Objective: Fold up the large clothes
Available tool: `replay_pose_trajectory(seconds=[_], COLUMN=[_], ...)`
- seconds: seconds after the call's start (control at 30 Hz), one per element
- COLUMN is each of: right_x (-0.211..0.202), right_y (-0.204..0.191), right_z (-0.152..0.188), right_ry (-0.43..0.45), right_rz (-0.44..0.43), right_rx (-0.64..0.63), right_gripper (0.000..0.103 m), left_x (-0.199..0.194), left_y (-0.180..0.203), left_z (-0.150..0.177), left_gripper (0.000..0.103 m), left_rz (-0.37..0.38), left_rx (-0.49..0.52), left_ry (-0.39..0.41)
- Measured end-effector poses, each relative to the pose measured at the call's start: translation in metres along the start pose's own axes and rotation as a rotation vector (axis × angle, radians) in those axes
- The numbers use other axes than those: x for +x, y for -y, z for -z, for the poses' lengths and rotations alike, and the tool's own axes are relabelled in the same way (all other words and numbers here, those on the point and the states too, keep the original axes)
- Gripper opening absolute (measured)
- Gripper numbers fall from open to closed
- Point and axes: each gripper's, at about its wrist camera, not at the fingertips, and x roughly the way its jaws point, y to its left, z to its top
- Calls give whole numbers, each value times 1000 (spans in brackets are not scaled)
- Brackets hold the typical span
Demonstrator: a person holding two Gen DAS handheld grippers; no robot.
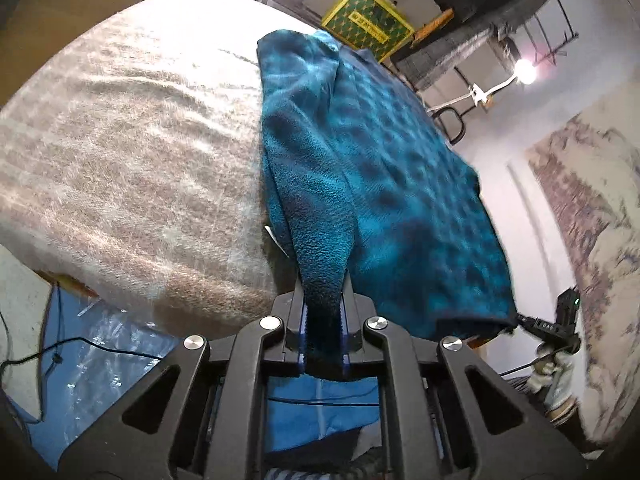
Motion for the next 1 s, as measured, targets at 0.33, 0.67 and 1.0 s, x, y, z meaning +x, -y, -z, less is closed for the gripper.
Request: replay_pose_trajectory(seconds=[0.33, 0.67, 1.0], right_x=[-30, -34, 67], right_y=[-72, -238, -401], right_z=[-16, -90, -157], right_ry=[74, 137, 67], right_rz=[148, -121, -186], right_rx=[-216, -419, -597], right_gripper=[37, 42, 42], left_x=[-5, -3, 1], left_y=[13, 29, 11], left_z=[9, 9, 2], left_gripper=[9, 9, 9], left_rz=[15, 56, 113], left_rx=[53, 133, 75], left_ry=[49, 84, 74])
